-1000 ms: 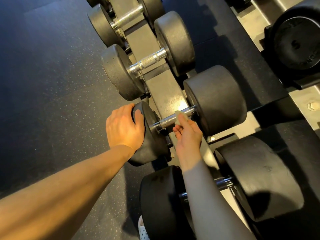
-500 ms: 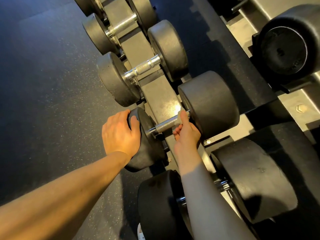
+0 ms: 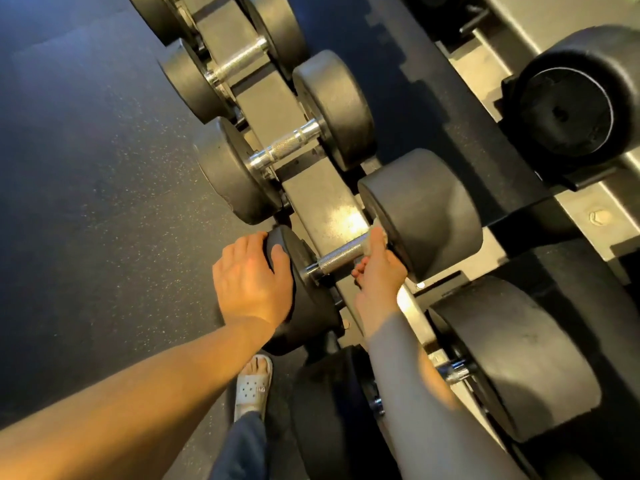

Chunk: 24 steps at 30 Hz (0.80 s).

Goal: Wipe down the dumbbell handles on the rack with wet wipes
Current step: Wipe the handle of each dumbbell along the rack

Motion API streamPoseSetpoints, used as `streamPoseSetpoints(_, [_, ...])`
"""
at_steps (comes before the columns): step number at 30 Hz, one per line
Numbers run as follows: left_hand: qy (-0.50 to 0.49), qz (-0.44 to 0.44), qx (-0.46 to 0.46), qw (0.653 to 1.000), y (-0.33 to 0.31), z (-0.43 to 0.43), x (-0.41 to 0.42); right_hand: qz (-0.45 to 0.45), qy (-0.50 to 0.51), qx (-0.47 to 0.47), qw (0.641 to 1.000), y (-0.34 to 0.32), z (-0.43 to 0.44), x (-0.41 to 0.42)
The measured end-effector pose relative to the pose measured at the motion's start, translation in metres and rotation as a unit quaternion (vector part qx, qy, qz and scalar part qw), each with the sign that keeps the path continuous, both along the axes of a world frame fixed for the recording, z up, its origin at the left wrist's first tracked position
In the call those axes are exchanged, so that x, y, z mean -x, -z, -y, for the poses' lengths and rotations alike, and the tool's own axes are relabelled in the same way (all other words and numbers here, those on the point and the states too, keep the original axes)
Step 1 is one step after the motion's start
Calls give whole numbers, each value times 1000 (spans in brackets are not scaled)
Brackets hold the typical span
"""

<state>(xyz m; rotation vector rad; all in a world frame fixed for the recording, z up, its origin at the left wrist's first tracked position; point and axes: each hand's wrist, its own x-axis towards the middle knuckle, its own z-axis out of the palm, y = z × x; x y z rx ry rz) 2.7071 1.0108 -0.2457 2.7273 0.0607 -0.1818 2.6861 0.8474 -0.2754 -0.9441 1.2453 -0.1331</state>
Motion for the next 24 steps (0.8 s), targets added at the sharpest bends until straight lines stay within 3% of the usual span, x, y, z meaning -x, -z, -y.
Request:
streamPoseSetpoints(4, [7, -15, -7, 1000, -4, -1, -1, -1, 42, -30, 999, 0, -16, -2])
streamPoseSetpoints(10, [35, -53, 6, 998, -9, -5, -3, -16, -23, 3, 1000, -15, -38, 6])
streamPoseSetpoints(15, [152, -92, 37, 983, -5, -30, -36, -76, -104, 19, 992, -34, -32, 9])
streamPoseSetpoints(20, [312, -67, 115, 941, -16, -12, -72, -37, -155, 103, 982, -52, -27, 4])
streamPoseSetpoints(22, [297, -168, 199, 918, -21, 15, -75, -8, -171, 101, 980, -59, -24, 1])
streamPoseSetpoints(24, [264, -325, 296, 858, -24, 41, -78, 19, -190, 97, 977, -63, -21, -1])
